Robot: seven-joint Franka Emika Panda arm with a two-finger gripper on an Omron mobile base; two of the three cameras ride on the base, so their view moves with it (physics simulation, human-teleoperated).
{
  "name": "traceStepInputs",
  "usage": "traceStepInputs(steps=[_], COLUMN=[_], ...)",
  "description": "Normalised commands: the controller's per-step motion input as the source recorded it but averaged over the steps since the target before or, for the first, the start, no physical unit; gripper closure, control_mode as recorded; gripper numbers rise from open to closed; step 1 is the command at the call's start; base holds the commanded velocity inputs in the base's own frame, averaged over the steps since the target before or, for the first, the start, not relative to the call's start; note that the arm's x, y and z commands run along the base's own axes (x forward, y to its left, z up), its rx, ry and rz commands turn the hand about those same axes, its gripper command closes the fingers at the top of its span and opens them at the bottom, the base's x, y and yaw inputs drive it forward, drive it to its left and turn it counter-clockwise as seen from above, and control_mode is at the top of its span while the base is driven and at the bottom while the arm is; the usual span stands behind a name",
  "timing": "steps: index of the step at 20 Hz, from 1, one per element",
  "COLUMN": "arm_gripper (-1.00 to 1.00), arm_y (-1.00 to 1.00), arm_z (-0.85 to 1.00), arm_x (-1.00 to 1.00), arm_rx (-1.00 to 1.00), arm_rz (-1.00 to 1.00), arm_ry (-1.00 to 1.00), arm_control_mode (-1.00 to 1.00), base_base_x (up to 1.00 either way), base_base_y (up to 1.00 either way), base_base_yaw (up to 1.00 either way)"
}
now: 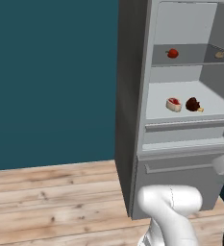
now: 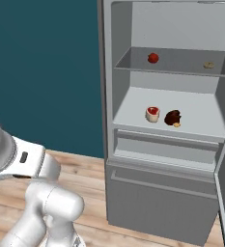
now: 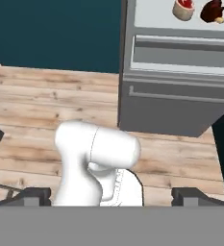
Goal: Gather the garlic and bell pepper from the fridge and place them on a tray on the dining counter. Then gather the steaks from the fridge and place them on the other tray.
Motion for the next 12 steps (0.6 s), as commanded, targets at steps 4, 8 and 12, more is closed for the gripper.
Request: traceStepInputs(steps=[4,8,12], arm_gripper=[-1.00,-1.00,-1.00], arm_y=[0.94,0.47,0.40], arm_z=[-0.16,-0.28,-0.22], arm_x=[0.64,0.48,0.27], arm_rx=[0.21,0.15,0.00], arm_rz=[0.26,-0.07,-0.10], arm_ry=[0.01,-0.20,-0.19], arm_control_mode=[-1.00,-1.00,-1.00], base_base_x=[0.00,0.00,0.00], base_base_y=[0.00,0.00,0.00], base_base_yaw=[0.00,0.00,0.00])
